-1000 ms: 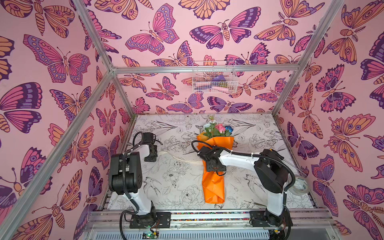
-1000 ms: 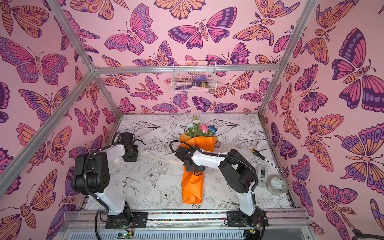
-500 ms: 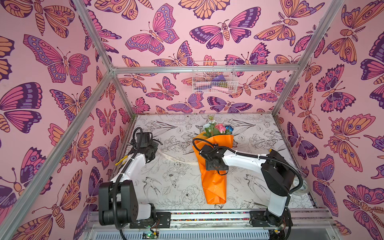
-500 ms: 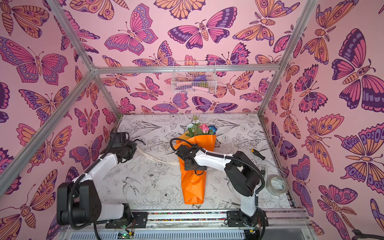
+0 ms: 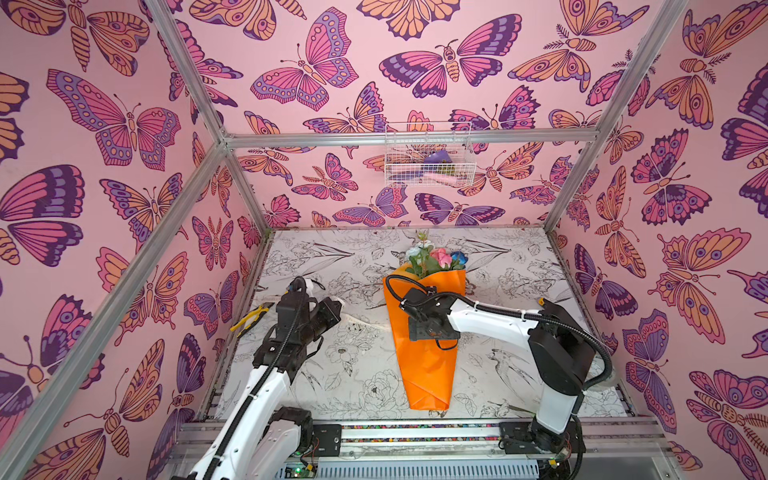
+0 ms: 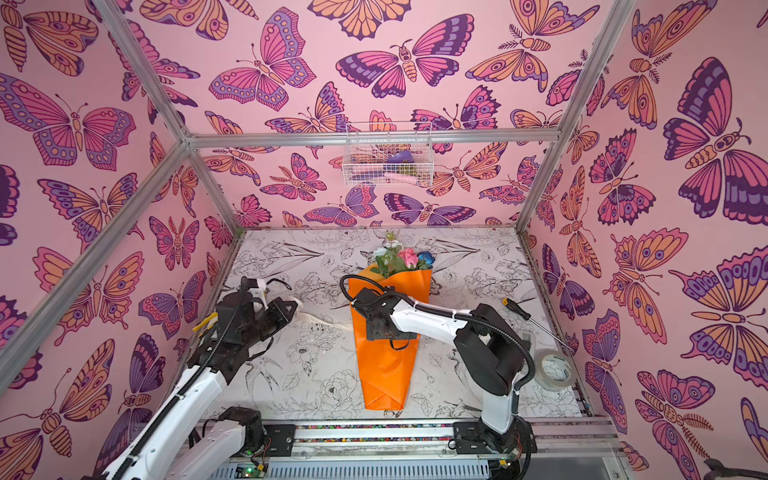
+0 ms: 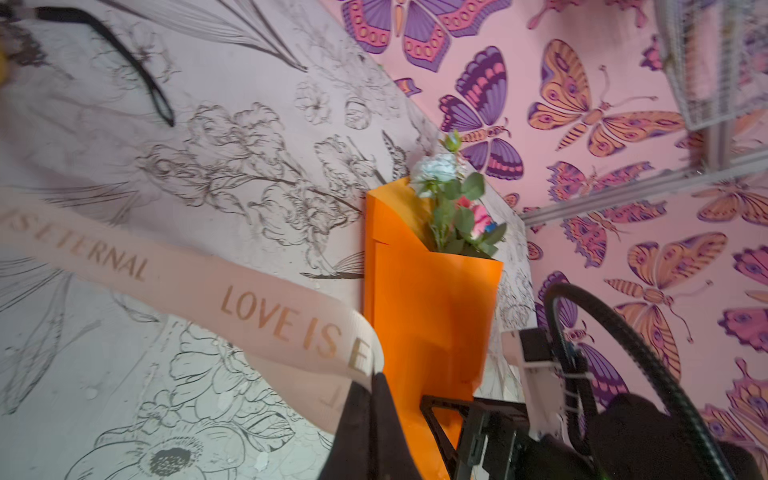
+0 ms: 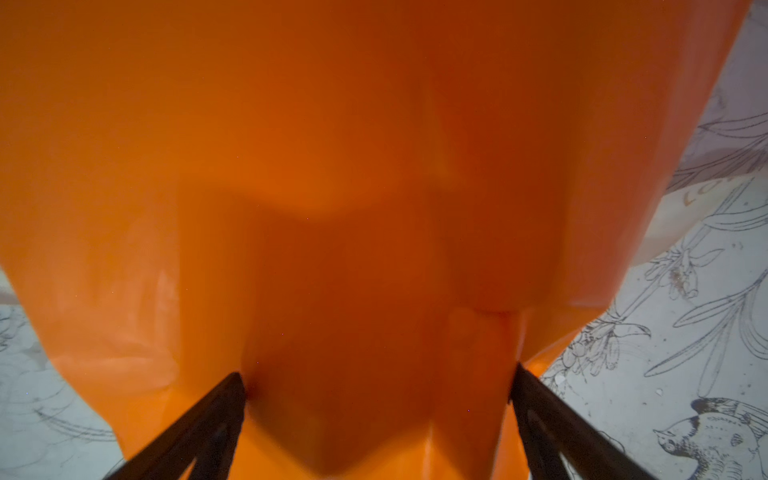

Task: Tie the bouquet of fake flowers

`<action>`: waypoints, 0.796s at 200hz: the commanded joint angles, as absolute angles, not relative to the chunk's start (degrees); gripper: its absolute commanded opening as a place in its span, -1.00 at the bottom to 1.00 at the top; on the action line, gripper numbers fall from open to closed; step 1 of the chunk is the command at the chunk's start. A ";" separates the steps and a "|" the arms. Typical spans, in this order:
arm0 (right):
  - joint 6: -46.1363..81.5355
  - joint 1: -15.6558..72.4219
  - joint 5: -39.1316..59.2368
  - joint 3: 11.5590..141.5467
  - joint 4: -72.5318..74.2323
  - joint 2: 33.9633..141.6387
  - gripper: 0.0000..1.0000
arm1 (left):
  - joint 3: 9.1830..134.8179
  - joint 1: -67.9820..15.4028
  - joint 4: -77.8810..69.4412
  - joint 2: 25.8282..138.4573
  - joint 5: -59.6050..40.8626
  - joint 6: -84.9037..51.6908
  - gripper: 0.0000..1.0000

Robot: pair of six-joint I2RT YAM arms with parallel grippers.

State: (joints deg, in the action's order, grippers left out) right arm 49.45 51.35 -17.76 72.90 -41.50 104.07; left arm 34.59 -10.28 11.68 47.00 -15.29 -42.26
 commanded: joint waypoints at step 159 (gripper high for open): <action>25.58 7.48 -14.86 60.67 -50.15 78.47 0.62 | 44.14 -23.72 6.69 52.40 -23.94 -24.36 -1.00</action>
State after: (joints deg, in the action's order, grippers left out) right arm 33.80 14.09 -18.13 62.22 -48.84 77.62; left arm 42.74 -23.03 7.99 51.22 -21.93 -26.89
